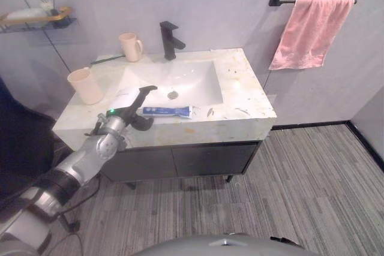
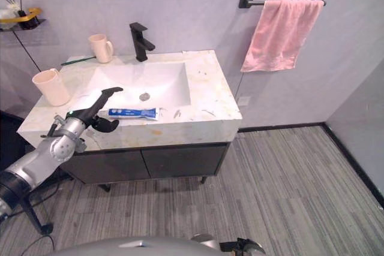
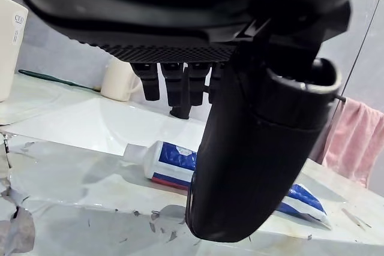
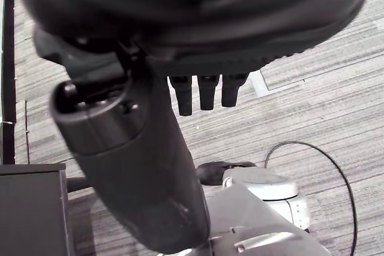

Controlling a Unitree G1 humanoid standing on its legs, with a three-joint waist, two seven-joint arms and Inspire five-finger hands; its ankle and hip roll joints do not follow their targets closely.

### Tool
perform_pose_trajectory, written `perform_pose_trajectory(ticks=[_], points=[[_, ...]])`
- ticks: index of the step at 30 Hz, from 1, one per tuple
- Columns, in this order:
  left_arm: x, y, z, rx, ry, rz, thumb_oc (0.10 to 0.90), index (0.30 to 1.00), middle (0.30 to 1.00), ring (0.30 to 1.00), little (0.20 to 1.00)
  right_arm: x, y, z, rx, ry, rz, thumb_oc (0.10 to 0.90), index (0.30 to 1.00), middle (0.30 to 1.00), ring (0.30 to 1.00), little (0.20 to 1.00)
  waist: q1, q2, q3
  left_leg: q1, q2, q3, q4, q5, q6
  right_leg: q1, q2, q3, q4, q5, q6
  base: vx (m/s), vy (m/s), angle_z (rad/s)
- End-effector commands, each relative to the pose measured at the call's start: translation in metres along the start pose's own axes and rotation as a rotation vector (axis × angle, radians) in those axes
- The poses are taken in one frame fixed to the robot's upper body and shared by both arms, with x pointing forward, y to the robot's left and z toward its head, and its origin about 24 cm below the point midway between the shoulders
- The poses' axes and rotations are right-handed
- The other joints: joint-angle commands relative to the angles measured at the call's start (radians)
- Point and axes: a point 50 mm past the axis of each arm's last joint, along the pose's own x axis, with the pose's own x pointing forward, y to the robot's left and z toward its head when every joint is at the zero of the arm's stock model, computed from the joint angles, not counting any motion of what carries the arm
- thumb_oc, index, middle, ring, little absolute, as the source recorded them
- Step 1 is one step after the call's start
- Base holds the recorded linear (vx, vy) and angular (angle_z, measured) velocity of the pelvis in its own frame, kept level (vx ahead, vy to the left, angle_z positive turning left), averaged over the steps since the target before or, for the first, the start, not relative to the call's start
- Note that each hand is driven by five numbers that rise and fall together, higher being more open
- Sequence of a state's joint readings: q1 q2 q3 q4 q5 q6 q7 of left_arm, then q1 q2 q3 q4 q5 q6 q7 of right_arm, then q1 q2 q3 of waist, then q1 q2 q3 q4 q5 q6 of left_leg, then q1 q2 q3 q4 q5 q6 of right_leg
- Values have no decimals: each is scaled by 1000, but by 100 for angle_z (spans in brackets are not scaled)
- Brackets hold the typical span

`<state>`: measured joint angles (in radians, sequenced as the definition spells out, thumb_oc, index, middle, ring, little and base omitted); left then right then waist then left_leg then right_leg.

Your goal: Organize the bathroom.

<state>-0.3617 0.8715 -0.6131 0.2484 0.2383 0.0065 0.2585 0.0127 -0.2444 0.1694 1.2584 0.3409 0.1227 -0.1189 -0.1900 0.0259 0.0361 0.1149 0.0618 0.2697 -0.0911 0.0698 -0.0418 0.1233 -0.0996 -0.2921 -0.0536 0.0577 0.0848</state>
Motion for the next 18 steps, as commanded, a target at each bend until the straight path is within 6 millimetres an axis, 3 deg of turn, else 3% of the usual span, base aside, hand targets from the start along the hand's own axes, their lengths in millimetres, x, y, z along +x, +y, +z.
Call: perform_pose_trajectory(ticks=[1,10,12,13,15,16,17,18], points=[[34,72,22,22,-70,297,800,900,900,900,900,1,-7,22,6,-29,-22,800,900,900,900,900,33,68,2,43,-32,74,95,-163,33,-61,30,75,163,-197,78,10,-10,-4],[34,57,14,78,-12,252,800,900,900,900,900,1,-8,23,23,-35,-26,800,900,900,900,900,25,70,1,39,-31,80,110,-169,32,-62,30,77,169,-205,73,2,-2,-1],[34,54,13,84,1,227,685,728,728,728,728,1,-9,23,25,-38,-27,800,900,900,900,900,23,70,1,38,-31,79,113,-171,33,-61,29,77,172,-208,72,0,0,0],[34,51,12,87,6,217,598,596,596,596,596,1,-9,24,28,-38,-28,800,900,900,900,900,23,70,1,38,-32,80,114,-171,33,-61,29,76,172,-209,71,0,0,0],[34,48,12,95,15,201,543,514,514,514,514,1,-9,25,31,-39,-30,800,900,900,900,900,21,70,1,38,-32,80,115,-173,34,-60,29,77,172,-210,70,0,0,0],[35,46,12,97,19,192,494,441,441,441,441,1,-10,25,33,-40,-31,800,900,900,900,900,20,70,2,37,-33,80,116,-173,34,-60,29,76,173,-211,70,0,0,0],[35,44,11,97,23,176,400,300,300,300,300,1,-10,25,37,-39,-31,800,900,900,900,900,19,69,2,38,-33,80,116,-174,35,-60,30,77,173,-211,70,13,-2,-4],[36,40,12,89,28,161,400,300,300,300,300,1,-9,25,44,-39,-32,800,900,900,900,900,16,69,2,37,-34,80,116,-173,36,-60,30,78,174,-212,70,12,-5,-4]])
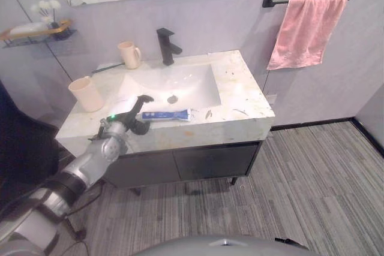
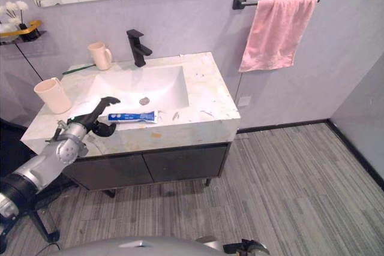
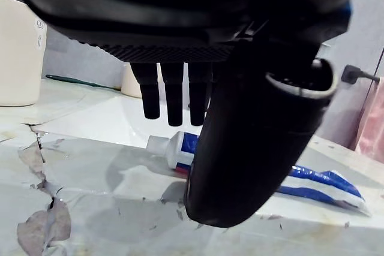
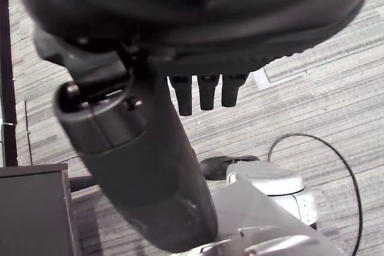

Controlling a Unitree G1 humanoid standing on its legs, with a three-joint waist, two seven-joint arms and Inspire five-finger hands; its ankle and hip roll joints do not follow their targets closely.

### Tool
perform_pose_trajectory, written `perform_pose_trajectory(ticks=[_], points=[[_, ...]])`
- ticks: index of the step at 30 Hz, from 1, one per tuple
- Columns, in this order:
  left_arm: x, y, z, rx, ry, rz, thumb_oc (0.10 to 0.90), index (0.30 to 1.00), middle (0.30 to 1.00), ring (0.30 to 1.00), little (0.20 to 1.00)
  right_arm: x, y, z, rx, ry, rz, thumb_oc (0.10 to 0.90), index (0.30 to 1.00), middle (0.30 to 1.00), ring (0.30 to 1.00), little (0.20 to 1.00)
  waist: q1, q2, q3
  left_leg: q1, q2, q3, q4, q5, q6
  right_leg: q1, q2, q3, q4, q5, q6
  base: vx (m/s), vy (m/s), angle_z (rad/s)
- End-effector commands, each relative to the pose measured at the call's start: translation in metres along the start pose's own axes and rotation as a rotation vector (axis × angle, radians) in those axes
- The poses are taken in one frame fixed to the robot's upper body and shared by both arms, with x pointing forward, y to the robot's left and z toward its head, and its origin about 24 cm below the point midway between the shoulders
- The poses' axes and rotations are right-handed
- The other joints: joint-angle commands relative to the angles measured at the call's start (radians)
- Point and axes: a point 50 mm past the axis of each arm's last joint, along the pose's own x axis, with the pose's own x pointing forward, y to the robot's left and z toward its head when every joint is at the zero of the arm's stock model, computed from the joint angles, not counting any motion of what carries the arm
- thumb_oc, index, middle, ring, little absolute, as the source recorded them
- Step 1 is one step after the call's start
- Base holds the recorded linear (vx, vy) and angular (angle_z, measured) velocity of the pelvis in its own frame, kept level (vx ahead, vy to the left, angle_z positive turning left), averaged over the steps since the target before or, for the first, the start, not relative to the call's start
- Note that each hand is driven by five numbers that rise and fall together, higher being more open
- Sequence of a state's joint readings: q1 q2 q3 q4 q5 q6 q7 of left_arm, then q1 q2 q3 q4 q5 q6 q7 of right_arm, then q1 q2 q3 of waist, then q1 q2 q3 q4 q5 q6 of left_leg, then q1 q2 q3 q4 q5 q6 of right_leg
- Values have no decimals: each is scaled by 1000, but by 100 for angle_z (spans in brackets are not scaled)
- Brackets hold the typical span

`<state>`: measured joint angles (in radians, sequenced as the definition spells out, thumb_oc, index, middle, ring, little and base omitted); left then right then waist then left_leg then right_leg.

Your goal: Organize the bathroom.

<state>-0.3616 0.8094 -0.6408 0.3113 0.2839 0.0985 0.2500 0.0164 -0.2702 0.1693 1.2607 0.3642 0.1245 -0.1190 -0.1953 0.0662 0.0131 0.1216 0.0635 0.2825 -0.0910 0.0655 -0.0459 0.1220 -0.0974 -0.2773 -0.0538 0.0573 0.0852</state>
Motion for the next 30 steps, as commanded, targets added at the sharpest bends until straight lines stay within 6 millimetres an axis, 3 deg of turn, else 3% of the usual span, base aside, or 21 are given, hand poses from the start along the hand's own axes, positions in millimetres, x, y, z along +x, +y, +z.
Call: perform_pose_trajectory(ticks=[1,9,16,19,23,30], points=[[31,62,21,47,-65,214,400,300,300,300,300,0,2,26,29,-43,-7,800,900,900,900,900,20,29,25,30,-36,68,116,-169,40,-59,28,62,175,-212,70,10,-2,-4],[35,48,20,60,-17,183,400,300,300,300,300,0,1,26,31,-36,-17,800,900,900,900,900,8,29,24,28,-36,75,122,-172,41,-62,26,65,180,-215,69,4,4,-2],[36,54,25,-24,-49,257,400,300,300,300,300,0,-2,24,50,-37,-31,800,900,900,900,900,7,23,23,22,-36,79,128,-172,41,-59,26,64,175,-212,68,0,0,0],[35,61,34,-123,-120,300,400,300,300,300,300,0,-4,25,151,-45,-46,800,900,900,900,900,8,19,22,21,-36,79,126,-170,41,-59,27,64,174,-211,67,0,0,0],[30,81,44,-264,-206,417,400,300,300,300,300,0,-18,31,385,-110,-100,800,900,900,900,900,5,7,28,26,-35,83,121,-168,43,-59,28,65,172,-204,67,-2,8,0],[10,138,57,-546,-379,629,400,300,300,300,300,-15,-74,49,827,-343,-385,800,900,900,900,900,-25,-23,46,37,-40,87,101,-158,46,-64,34,79,175,-189,70,-27,25,-2]])
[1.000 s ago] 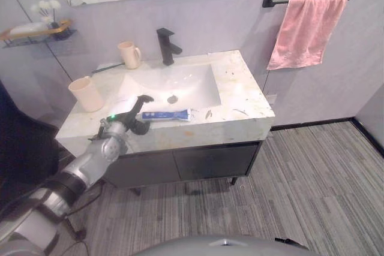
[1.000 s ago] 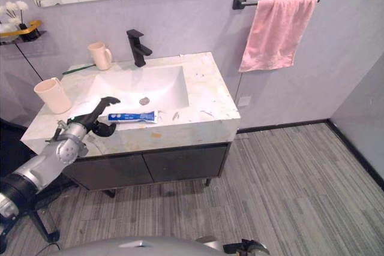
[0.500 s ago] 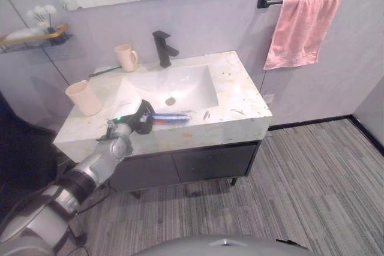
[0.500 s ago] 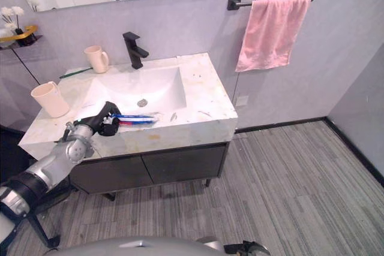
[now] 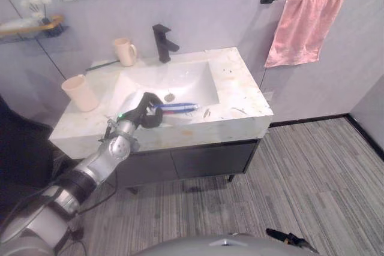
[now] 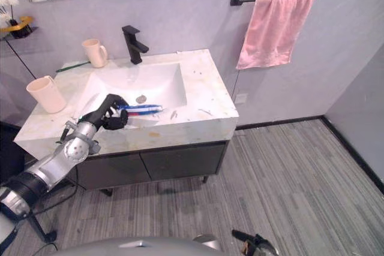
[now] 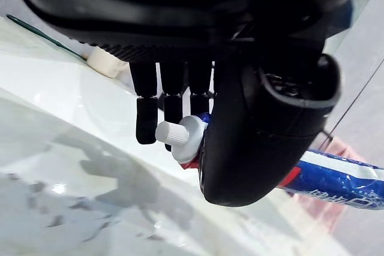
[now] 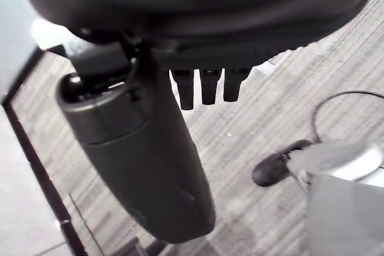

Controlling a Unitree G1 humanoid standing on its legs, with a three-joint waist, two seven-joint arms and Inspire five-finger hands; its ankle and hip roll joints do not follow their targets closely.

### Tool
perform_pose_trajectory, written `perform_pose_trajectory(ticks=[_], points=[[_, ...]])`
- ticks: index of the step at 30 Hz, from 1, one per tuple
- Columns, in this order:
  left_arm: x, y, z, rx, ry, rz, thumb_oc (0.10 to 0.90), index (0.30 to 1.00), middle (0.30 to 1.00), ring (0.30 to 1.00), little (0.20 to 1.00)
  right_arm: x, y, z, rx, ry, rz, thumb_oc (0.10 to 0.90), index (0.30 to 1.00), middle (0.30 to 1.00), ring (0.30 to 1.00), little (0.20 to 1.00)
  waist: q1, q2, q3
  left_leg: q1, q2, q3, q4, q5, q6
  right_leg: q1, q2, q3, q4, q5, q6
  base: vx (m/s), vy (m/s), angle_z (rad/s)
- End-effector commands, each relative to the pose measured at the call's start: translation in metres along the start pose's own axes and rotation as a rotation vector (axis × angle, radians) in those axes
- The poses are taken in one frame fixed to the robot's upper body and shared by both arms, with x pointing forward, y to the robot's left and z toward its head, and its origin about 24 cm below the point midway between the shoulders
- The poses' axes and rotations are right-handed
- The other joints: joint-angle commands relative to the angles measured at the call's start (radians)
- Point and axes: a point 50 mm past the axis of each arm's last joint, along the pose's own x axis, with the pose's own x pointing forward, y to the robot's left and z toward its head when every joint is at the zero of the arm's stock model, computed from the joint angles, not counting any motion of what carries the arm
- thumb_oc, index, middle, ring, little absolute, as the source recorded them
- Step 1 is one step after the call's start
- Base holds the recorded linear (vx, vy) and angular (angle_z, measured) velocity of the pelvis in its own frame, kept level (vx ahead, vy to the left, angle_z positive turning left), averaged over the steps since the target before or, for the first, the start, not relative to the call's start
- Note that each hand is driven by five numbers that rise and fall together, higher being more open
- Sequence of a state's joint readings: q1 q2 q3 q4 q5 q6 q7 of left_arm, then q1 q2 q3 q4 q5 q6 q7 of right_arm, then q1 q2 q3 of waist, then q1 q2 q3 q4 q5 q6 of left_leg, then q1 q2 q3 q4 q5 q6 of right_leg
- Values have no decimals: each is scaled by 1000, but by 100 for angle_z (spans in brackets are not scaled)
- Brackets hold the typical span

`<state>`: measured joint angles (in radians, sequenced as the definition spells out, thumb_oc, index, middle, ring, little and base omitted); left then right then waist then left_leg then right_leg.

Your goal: Organize the bathroom.

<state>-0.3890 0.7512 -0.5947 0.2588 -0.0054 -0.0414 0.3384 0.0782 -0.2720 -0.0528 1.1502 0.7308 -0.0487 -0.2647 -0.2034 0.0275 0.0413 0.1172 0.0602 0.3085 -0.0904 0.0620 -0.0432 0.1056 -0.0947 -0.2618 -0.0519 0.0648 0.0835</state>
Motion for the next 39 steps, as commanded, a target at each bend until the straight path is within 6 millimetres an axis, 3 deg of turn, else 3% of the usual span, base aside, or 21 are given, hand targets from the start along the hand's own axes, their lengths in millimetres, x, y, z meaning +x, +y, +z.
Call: perform_pose_trajectory(ticks=[1,2,3,4,5,7,8,9,10,11,12,13,14,17,18,20,24,27,31,39], points=[[23,104,69,-164,-340,454,400,300,300,300,300,0,-18,61,240,-251,-174,800,900,900,900,900,-18,14,17,38,-35,63,100,-152,43,-51,33,66,170,-191,71,-40,14,-2],[21,115,76,-207,-365,495,400,300,300,300,300,-4,-28,75,319,-338,-248,800,900,900,900,900,-25,9,20,38,-35,63,96,-148,41,-54,34,68,171,-189,72,-48,18,-3],[18,132,88,-273,-402,543,400,300,300,300,300,-16,-40,106,419,-491,-331,800,900,900,900,900,-40,2,26,45,-36,61,89,-146,39,-53,34,66,174,-189,75,-47,18,-8],[18,135,89,-286,-411,554,400,300,300,300,300,-18,-41,109,433,-515,-339,800,900,900,900,900,-40,2,25,41,-35,63,89,-142,38,-56,36,68,172,-184,74,-25,37,-17],[14,149,101,-329,-437,591,400,300,300,300,300,-40,-46,151,490,-695,-388,800,900,900,900,900,-51,-1,31,45,-37,56,85,-140,34,-53,36,67,177,-186,75,-14,48,-14],[8,169,117,-418,-471,634,400,300,300,300,300,-88,-52,212,561,-1011,-419,800,900,900,900,900,-60,1,34,43,-41,49,85,-136,32,-48,41,71,175,-188,72,-1,66,-11],[6,172,119,-440,-479,642,400,300,300,300,300,-97,-53,219,570,-1077,-423,800,900,900,900,900,-61,3,35,42,-41,47,85,-135,32,-46,43,72,174,-188,71,1,63,-9],[3,181,126,-486,-498,666,400,300,300,300,300,-125,-50,241,599,-1234,-414,800,900,900,900,900,-61,7,35,40,-45,40,84,-135,32,-44,46,76,175,-191,70,-2,104,-9],[-2,194,137,-570,-544,695,400,300,300,300,300,-178,-42,272,632,-1507,-349,800,900,900,900,900,-56,15,34,35,-53,26,80,-135,34,-44,51,82,178,-199,70,-19,97,-12],[-3,196,139,-584,-552,700,400,300,300,300,300,-185,-40,275,631,-1546,-331,800,900,900,900,900,-54,16,34,30,-52,27,80,-130,34,-47,53,84,176,-193,68,-6,135,-13],[-4,200,151,-654,-578,697,400,300,300,300,300,-234,-25,295,602,-1799,-190,800,900,900,900,900,-43,23,30,29,-62,9,72,-131,36,-44,55,87,179,-204,72,-21,68,-12],[-4,201,151,-654,-579,699,400,300,300,300,300,-235,-25,295,604,-1800,-189,800,900,900,900,900,-42,23,32,26,-61,12,72,-127,36,-47,56,88,178,-198,70,-3,141,-10],[-3,201,164,-756,-607,665,400,300,300,300,300,-291,-3,308,580,-2053,132,800,900,900,900,900,-32,22,24,28,-70,-3,58,-127,38,-44,57,92,178,-209,73,-25,89,-7],[-1,199,173,-822,-627,666,400,300,300,300,300,-334,19,313,545,-2173,431,800,900,900,900,900,-17,19,18,21,-71,-11,48,-118,39,-48,60,91,172,-206,70,-36,64,-8],[0,191,177,-874,-637,643,400,300,300,300,300,-364,39,309,482,-2249,633,800,900,900,900,900,0,12,13,24,-75,-23,40,-119,40,-45,59,88,175,-218,70,-14,59,-8],[5,179,178,-930,-639,610,400,300,300,300,300,-394,63,306,383,-2283,877,800,900,900,900,900,19,5,9,16,-73,-29,37,-110,40,-48,60,82,168,-211,64,-15,21,-2],[19,144,179,-991,-617,446,400,300,300,300,300,-430,97,306,218,-2217,1203,800,900,900,900,900,60,-15,-4,13,-68,-46,28,-99,35,-41,58,55,157,-209,59,-13,-6,14],[24,119,179,-992,-608,349,400,300,300,300,300,-443,115,309,123,-2170,1301,800,900,900,900,900,86,-31,-9,8,-66,-57,29,-95,33,-36,53,33,150,-205,56,14,-22,24],[26,95,177,-988,-615,246,400,300,300,300,300,-441,137,316,-39,-2036,1378,800,900,900,900,900,112,-52,-10,0,-66,-72,30,-90,28,-29,45,1,145,-197,54,21,-14,33],[32,80,178,-990,-604,164,400,300,300,300,300,-427,162,325,-240,-1771,1491,800,900,900,900,900,127,-70,-13,-1,-68,-78,22,-85,25,-31,34,-28,140,-180,58,5,6,21]])
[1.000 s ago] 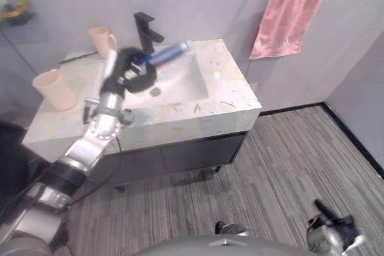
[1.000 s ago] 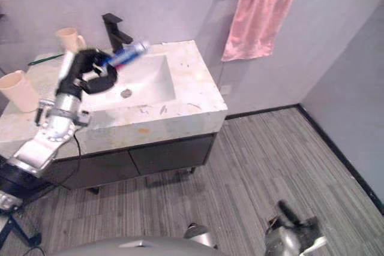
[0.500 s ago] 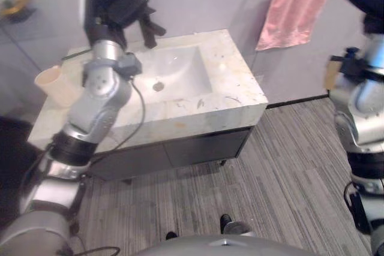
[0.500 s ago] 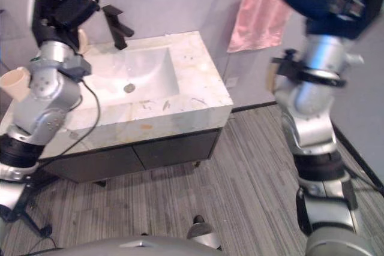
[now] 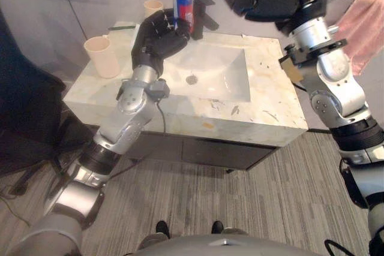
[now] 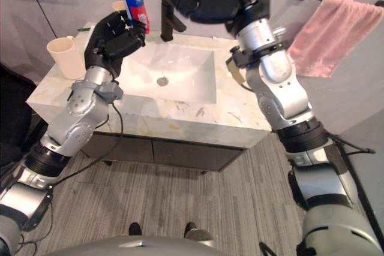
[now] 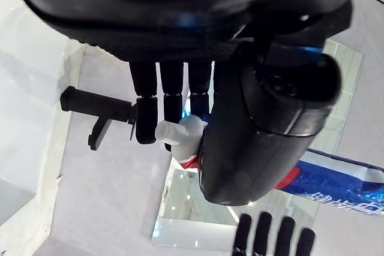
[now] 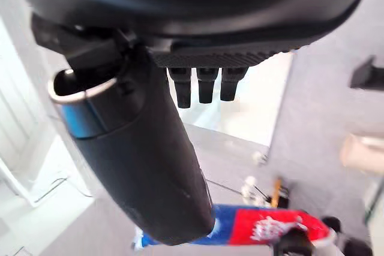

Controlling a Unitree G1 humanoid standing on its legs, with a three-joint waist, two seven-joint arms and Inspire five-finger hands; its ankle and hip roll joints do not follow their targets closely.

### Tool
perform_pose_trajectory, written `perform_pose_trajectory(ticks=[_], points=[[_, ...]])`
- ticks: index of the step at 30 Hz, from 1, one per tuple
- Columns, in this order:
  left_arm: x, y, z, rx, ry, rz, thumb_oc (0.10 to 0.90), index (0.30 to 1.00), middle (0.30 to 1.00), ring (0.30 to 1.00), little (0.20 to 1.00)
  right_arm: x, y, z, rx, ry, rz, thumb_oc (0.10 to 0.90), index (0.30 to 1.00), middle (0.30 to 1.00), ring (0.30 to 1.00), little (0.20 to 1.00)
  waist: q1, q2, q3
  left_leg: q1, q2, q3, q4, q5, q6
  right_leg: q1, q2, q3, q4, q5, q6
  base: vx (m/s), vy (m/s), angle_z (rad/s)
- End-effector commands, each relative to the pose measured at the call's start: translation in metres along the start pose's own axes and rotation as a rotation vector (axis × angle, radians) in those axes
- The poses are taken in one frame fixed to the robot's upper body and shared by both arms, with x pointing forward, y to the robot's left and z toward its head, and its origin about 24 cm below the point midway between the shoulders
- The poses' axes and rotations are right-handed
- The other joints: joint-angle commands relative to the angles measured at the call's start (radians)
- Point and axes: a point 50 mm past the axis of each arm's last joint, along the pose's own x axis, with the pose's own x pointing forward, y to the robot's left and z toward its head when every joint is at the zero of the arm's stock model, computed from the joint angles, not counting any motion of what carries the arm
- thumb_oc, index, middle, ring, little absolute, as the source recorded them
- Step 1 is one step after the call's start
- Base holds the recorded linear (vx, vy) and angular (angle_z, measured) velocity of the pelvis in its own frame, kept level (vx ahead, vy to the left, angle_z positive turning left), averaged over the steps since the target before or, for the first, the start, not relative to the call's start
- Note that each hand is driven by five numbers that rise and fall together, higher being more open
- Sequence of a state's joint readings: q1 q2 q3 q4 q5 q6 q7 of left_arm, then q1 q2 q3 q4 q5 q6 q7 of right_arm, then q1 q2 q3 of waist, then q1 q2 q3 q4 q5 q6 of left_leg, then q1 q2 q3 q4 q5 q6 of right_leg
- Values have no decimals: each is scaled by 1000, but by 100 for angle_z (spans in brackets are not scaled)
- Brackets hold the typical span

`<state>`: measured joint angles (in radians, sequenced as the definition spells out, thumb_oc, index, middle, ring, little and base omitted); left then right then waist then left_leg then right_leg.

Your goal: Organize the bathroom.

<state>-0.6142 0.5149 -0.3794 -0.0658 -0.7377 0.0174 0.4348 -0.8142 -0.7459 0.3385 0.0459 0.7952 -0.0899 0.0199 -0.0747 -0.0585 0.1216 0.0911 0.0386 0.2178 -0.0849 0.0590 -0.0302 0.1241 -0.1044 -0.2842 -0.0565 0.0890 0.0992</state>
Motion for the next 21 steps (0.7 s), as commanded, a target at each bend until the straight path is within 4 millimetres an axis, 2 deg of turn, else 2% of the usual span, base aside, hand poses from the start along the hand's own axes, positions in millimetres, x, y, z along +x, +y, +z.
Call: perform_pose_trajectory(ticks=[1,8,9,21], points=[[13,-24,45,-17,-271,-136,400,300,300,300,300,28,-9,51,30,-148,47,800,900,900,900,900,0,14,-92,26,-47,12,15,-82,11,-51,42,-9,145,-201,43,-4,11,7],[17,-30,40,-25,-245,-153,400,300,300,300,300,34,-9,46,68,-111,76,800,900,900,900,900,2,12,-93,31,-48,13,11,-84,12,-51,38,-17,146,-198,47,0,2,1],[18,-36,35,-16,-230,-158,400,300,300,300,300,40,-6,46,75,-111,96,800,900,900,900,900,4,10,-95,33,-48,13,8,-85,13,-51,36,-22,143,-193,51,0,0,0],[21,-41,24,-15,-190,-165,400,300,300,300,300,55,0,58,95,-140,120,800,900,900,900,900,10,6,-100,36,-46,20,10,-88,17,-55,30,-26,151,-193,57,2,3,3]])
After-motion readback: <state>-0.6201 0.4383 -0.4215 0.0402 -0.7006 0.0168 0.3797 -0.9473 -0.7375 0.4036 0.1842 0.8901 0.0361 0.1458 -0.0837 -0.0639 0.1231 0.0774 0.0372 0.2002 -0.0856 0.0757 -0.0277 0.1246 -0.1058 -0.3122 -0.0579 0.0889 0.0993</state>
